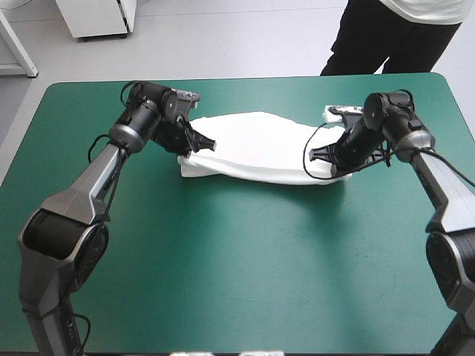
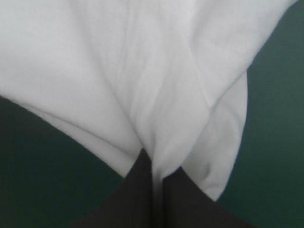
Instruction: Fold the cloth
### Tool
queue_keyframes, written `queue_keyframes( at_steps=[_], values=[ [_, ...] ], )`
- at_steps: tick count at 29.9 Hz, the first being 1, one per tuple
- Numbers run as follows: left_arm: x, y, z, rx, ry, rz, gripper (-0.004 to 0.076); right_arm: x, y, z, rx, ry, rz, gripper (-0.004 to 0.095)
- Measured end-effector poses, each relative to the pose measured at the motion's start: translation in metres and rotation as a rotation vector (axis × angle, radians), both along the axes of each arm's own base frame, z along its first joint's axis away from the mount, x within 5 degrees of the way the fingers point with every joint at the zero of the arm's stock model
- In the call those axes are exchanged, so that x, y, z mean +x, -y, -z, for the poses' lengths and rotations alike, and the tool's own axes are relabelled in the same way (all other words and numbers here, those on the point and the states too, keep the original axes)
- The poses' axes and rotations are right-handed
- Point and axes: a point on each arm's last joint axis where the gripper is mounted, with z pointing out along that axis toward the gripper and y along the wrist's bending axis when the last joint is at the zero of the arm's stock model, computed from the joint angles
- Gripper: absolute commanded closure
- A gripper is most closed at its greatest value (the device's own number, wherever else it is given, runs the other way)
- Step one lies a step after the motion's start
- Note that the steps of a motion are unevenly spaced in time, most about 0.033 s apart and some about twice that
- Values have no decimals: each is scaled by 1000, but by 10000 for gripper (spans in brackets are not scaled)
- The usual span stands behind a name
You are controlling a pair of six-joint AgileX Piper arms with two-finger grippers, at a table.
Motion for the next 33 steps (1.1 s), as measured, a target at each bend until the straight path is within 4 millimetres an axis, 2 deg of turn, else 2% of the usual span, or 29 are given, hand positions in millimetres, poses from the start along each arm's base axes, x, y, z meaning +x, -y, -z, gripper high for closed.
queue_keyframes(
  at_steps=[5,11,17,21,24,26,28,30,33],
  values=[
    [-51,-5,24,-28,-96,10,734,-34,5,1,5,-17,-7,925],
    [-102,-7,50,-35,-195,29,734,-70,10,21,4,-108,-18,925],
    [-138,-12,56,-33,-226,33,734,-107,13,38,21,-178,-24,925],
    [-160,-18,70,-51,-277,7,734,-132,17,48,23,-208,-17,925],
    [-170,-20,79,-69,-311,-9,732,-142,19,52,24,-213,-14,913],
    [-174,-21,84,-73,-332,-16,721,-145,19,55,26,-218,-11,839],
    [-175,-21,85,-79,-341,-20,662,-146,19,57,30,-220,-13,713],
    [-175,-20,85,-83,-339,-20,561,-147,19,57,35,-216,-19,518],
    [-176,-19,85,-99,-346,-8,391,-147,17,57,51,-214,-29,289]
  ],
)
